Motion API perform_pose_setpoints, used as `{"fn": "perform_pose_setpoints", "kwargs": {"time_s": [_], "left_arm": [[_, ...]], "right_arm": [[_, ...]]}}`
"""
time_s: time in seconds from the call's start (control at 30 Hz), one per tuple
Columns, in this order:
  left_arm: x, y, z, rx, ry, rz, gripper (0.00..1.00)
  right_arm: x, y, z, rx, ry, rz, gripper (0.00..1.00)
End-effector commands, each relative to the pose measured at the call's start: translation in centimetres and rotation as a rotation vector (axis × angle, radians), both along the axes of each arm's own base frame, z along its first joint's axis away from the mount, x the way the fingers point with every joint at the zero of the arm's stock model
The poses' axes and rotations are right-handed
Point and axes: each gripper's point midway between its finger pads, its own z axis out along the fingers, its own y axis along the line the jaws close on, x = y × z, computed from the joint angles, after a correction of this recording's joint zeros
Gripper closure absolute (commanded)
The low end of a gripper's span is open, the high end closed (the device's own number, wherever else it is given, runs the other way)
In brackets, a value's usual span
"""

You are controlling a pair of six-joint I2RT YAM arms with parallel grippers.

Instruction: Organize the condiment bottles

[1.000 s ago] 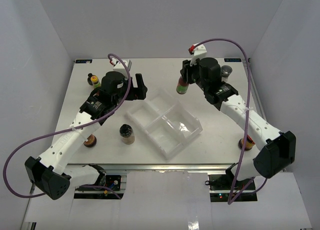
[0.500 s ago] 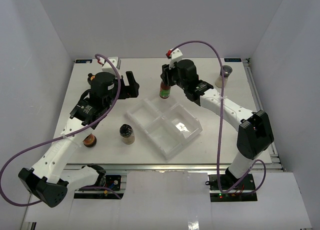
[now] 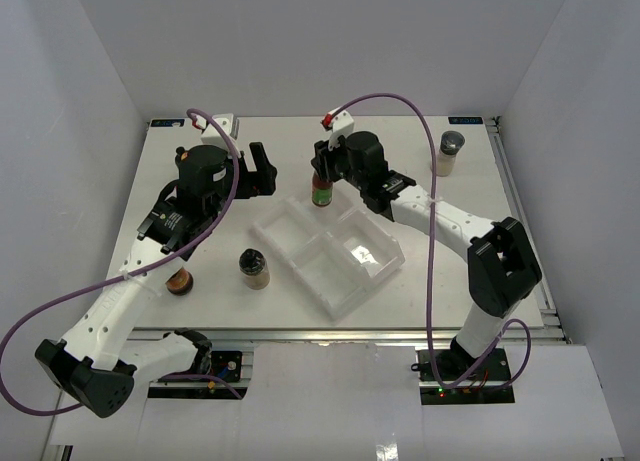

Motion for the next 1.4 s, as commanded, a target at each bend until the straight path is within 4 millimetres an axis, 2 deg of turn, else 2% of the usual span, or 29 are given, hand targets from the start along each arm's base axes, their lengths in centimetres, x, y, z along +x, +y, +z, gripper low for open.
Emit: {"fn": "perform_pose_setpoints", "kwargs": {"time_s": [0.0, 0.17, 0.5, 0.83, 1.23, 1.3, 1.37], "left_arm": [[-0.4, 0.9, 2.0, -0.023, -0.047, 0.025, 0.02], [-0.4, 1.1, 1.6, -0.015, -0.042, 0.034, 0.02], [-0.6, 1.5, 2.1, -0.017, -0.063, 0.042, 0.02], [0.0, 1.3, 1.4, -0.009, -0.054, 0.048, 0.02], [0.6, 1.2, 0.5, -0.011, -0.040, 0.061, 0.02], [0.7, 1.2, 0.3, -0.010, -0.034, 0.060, 0.02], [0.8, 1.1, 0.2, -0.012, -0.032, 0.059, 0.03]], "right_arm": [[1.5, 1.4, 6.7, 0.145, -0.194, 0.009, 0.92], [1.6, 1.4, 5.4, 0.133, -0.189, 0.006, 0.92], [2.3, 2.3, 4.1, 0.148, -0.222, 0.022, 0.92], [3.4, 3.0, 3.0, 0.122, -0.265, 0.027, 0.92], [3.4, 2.9, 1.4, 0.132, -0.284, 0.026, 0.92], [3.3, 2.9, 1.4, 0.132, -0.289, 0.028, 0.92], [3.3, 2.7, 1.1, 0.128, -0.285, 0.024, 0.84]]}}
